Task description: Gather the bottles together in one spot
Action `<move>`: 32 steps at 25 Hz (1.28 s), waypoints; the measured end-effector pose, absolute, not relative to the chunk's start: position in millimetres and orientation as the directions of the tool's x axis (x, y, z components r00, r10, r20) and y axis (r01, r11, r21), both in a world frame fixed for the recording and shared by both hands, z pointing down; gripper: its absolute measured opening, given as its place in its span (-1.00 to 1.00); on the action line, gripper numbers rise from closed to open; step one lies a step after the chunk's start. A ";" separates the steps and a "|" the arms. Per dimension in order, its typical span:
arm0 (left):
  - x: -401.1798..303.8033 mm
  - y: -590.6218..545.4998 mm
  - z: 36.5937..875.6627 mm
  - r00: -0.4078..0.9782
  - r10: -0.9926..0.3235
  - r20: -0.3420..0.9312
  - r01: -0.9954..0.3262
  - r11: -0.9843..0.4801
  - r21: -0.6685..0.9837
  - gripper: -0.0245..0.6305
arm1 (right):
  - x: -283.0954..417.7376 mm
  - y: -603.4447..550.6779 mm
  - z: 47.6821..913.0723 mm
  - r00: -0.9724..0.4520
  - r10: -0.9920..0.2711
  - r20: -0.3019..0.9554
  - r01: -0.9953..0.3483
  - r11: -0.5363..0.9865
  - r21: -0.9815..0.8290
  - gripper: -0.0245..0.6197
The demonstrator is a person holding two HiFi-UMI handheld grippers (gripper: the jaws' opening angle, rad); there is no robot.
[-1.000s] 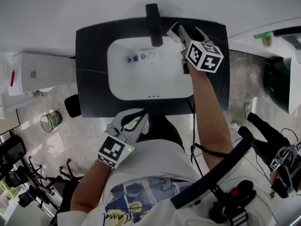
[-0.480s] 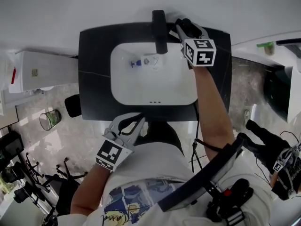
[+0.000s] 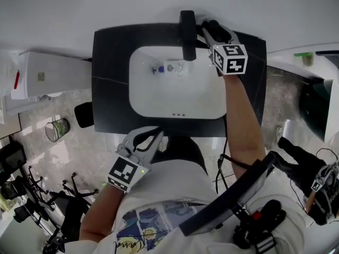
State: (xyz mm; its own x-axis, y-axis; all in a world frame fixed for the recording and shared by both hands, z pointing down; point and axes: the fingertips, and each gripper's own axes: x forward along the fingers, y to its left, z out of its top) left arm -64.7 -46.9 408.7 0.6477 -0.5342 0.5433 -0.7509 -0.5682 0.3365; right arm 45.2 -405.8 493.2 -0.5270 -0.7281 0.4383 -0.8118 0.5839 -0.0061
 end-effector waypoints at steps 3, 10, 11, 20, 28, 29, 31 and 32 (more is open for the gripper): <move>-67.0 -46.0 409.2 0.648 -0.534 0.543 -0.751 -0.567 0.338 -0.87 | 45.2 -406.3 494.0 -0.524 -0.731 0.438 -0.811 0.585 0.006 -0.32; -71.3 -42.4 404.0 0.643 -0.548 0.535 -0.757 -0.561 0.335 -0.87 | 60.7 -403.0 490.7 -0.481 -0.757 0.443 -0.844 0.537 0.000 0.07; -71.7 -41.6 403.5 0.644 -0.549 0.534 -0.756 -0.561 0.335 -0.87 | 63.0 -398.5 490.7 -0.480 -0.756 0.445 -0.844 0.536 0.001 0.07; -64.0 -32.4 400.2 0.671 -0.548 0.499 -0.733 -0.589 0.340 -0.88 | 82.3 -308.9 526.2 -0.448 -0.694 0.563 -0.818 0.573 0.056 0.07; -70.4 -17.1 398.8 0.671 -0.554 0.493 -0.736 -0.578 0.351 -0.88 | 4.6 -211.1 584.6 -0.545 -0.398 0.738 -0.491 0.865 0.105 0.07; -72.7 -15.2 398.4 0.667 -0.557 0.495 -0.740 -0.574 0.351 -0.87 | -5.8 -206.5 590.0 -0.549 -0.366 0.751 -0.444 0.889 0.109 0.07; -79.7 -12.3 399.9 0.653 -0.570 0.498 -0.753 -0.553 0.355 -0.88 | -24.7 -201.6 599.3 -0.551 -0.314 0.773 -0.352 0.928 0.127 0.07; -83.2 -11.8 400.8 0.646 -0.577 0.500 -0.761 -0.542 0.357 -0.88 | -33.3 -200.3 604.2 -0.549 -0.291 0.784 -0.304 0.943 0.138 0.07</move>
State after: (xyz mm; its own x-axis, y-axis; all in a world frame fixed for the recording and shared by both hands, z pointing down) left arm -83.2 -11.8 400.8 0.6457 -0.5770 0.5002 -0.7608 -0.5422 0.3566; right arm -33.3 -200.3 604.2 -0.5488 -0.2915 0.7835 -0.3038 0.9427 0.1379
